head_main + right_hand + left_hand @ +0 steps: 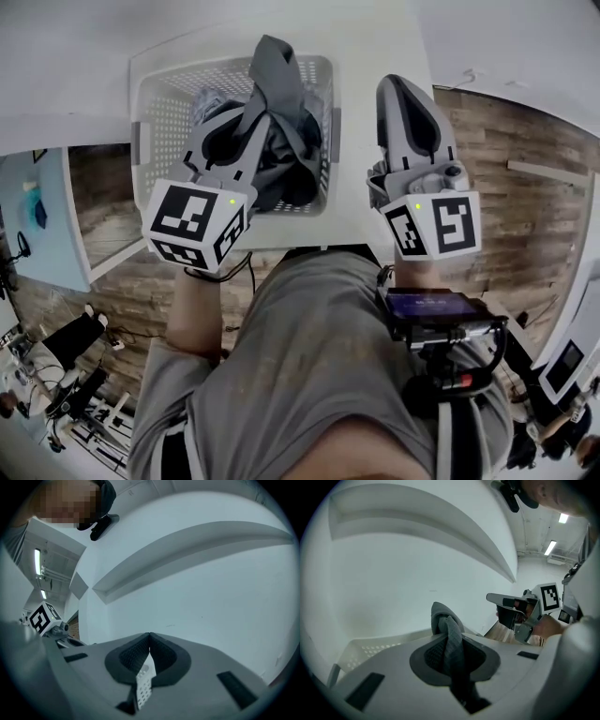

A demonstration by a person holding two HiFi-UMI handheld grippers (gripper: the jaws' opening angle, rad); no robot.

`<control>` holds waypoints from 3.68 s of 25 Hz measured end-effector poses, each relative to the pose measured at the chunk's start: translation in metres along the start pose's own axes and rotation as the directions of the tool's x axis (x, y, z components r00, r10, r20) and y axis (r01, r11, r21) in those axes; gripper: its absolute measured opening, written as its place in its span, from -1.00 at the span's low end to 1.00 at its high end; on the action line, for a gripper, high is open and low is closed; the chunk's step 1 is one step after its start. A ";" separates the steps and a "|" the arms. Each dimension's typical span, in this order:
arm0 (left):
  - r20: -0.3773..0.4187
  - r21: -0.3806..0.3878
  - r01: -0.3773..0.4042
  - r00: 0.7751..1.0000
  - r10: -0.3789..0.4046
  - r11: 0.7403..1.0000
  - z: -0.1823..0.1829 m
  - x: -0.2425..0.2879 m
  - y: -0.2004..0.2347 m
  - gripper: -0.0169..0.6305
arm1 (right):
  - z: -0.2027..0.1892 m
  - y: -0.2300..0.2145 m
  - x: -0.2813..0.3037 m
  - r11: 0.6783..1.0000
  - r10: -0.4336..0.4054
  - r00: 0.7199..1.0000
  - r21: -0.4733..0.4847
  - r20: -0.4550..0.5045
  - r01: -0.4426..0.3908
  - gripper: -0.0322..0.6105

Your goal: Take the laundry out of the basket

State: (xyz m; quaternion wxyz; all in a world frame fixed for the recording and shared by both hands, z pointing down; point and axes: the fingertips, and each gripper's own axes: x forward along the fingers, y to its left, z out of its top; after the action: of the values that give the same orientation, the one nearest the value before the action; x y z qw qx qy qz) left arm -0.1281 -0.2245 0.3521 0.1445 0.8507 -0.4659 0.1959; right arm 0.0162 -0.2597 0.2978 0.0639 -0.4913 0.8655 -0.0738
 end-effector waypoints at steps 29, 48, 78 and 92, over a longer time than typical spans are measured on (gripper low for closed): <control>0.429 -0.007 -0.213 0.882 0.195 0.977 0.158 -0.177 0.037 -0.82 | 0.072 0.108 -0.021 0.970 0.243 0.950 -0.062 0.196 -0.235 -0.88; 0.543 -0.093 -0.477 0.711 0.446 0.874 0.177 -0.389 0.071 -0.82 | 0.077 0.225 -0.040 0.912 0.409 0.895 -0.043 0.180 -0.408 -0.88; 0.476 -0.285 -0.592 0.595 0.648 0.754 0.070 -0.501 0.137 -0.81 | 0.058 0.324 -0.028 0.850 0.523 0.852 -0.097 0.032 -0.518 -0.88; 0.369 -0.319 -0.515 0.706 0.605 0.795 -0.024 -0.374 0.178 -0.82 | 0.025 0.287 -0.014 0.880 0.455 0.889 -0.128 -0.055 -0.458 -0.88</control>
State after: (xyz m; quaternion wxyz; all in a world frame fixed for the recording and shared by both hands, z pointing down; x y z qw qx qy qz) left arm -0.4674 -0.0319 0.2095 0.0468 0.6709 -0.7398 -0.0191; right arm -0.2132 -0.1038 0.2188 0.0354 -0.2761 0.9605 -0.0025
